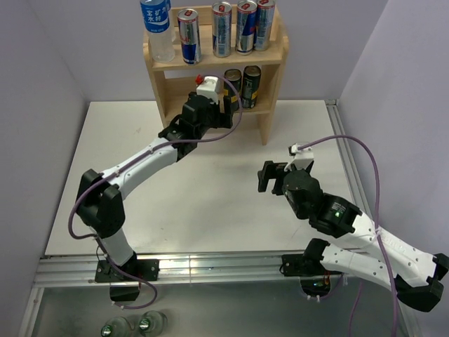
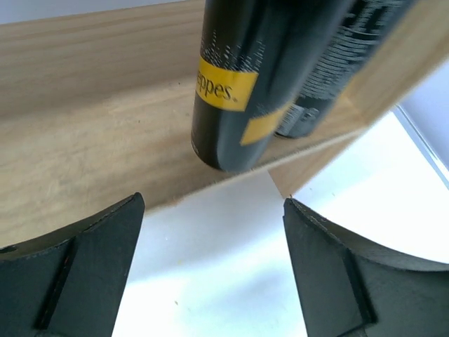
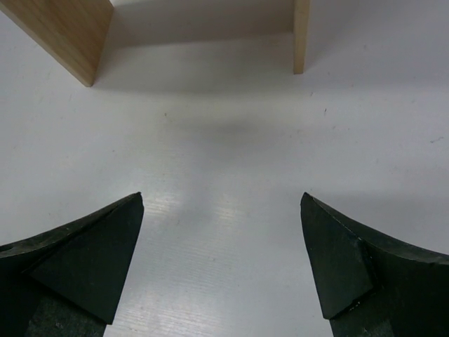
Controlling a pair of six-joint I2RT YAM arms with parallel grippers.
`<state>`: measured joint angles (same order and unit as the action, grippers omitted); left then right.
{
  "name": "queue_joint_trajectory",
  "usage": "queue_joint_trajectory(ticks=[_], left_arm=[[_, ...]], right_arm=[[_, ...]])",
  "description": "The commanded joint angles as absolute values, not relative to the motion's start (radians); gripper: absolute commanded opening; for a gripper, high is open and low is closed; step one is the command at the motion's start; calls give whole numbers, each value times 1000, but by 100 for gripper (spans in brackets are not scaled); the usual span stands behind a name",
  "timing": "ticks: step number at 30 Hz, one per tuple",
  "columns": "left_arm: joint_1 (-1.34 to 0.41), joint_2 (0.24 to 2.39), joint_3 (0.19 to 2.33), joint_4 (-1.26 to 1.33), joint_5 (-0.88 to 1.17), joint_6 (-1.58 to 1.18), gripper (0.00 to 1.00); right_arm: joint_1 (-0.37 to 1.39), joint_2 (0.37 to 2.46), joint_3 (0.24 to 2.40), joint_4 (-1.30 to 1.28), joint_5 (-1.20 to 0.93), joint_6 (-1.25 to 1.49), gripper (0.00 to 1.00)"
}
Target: Place and organize the beverage onto the shelf
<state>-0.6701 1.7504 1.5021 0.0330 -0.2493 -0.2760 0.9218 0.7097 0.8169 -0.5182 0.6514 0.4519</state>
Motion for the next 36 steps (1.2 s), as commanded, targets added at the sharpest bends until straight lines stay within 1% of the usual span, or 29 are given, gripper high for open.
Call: queue_joint_trajectory(ticks=[1,3,4,5,6,8,9,12,13,17,23,36], left_arm=[[-693,1631,1476,3,-225,-308,86],[-721,1531,1435,-57,-230,-314,86],[-727,1496,1428,-73,-226,-333,86],[-736,1430,1427,-139,-227,-344,86],[-741,1399,1443,-173,-245,-356,85],[-749,1317,1468,-236,-265,-364,85],[-753,1289,1497,-288,-279,-362,85],[-764,1194,1543,-357,-308,-336,86],[-767,1172,1554,-374,-330,-331,86],[-767,1077,1571,-445,-377,-327,86],[-767,980,1510,-477,-428,-344,87],[-767,951,1494,-494,-448,-339,87]], right_arm=[[914,741,916,-480,608,425,100],[916,770,1010,-465,545,361,100],[916,813,1056,-469,469,332,100],[916,839,1107,-492,436,281,100],[914,866,1220,-511,422,269,100],[914,954,1346,-598,449,268,100],[914,981,1470,-629,463,278,100],[916,1046,1651,-710,471,290,100],[919,1048,1672,-716,468,291,100],[919,1005,1697,-693,459,316,100],[919,907,1603,-631,439,313,100],[919,859,1557,-646,472,328,100]])
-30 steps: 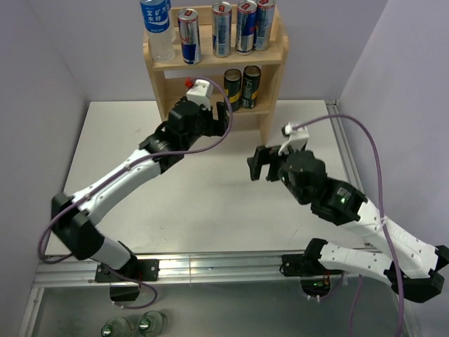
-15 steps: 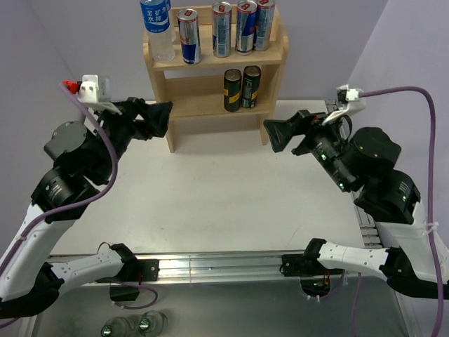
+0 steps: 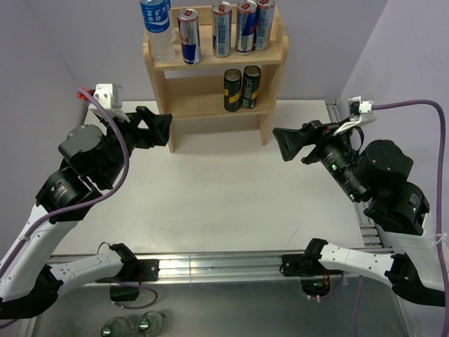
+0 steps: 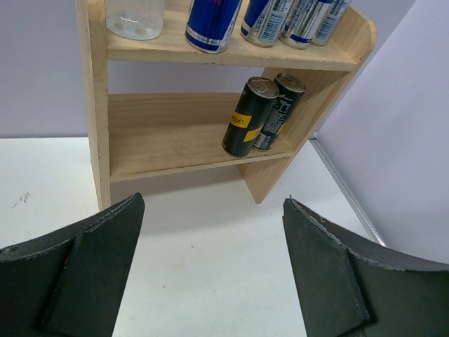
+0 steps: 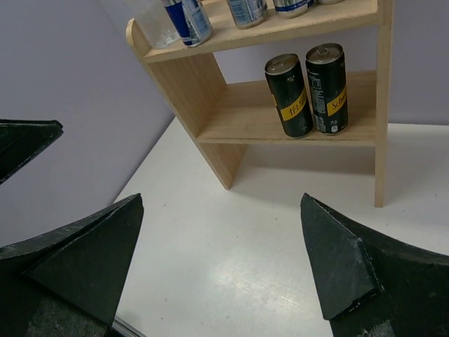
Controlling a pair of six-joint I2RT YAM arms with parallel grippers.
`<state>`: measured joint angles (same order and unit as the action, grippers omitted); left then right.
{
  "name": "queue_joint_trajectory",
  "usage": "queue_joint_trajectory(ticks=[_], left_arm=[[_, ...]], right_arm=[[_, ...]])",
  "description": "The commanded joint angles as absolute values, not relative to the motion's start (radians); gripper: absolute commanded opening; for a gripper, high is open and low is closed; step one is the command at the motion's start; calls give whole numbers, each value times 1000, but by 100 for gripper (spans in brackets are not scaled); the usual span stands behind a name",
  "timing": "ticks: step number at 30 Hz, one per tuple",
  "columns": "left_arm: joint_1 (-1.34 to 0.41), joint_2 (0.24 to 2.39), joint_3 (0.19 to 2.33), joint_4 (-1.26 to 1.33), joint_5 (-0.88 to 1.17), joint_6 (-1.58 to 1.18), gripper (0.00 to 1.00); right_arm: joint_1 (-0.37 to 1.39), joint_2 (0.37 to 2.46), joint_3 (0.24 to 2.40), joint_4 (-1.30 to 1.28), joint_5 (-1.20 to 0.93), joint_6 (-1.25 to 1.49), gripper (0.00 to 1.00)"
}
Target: Place and organize the beverage onto the shelf
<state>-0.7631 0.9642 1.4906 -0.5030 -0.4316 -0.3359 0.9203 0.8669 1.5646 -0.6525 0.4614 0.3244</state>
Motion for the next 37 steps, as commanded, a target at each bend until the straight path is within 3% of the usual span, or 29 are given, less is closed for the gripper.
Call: queue_joint_trajectory(ticks=[1,37], left_arm=[[-769,953,1494,-495,-446,-339,87],[-767,957,1482,-477,-445,-362,86]], right_arm=[[920,856,1555,-644,474,327,100],[919,848,1545,-607,495,265,100]])
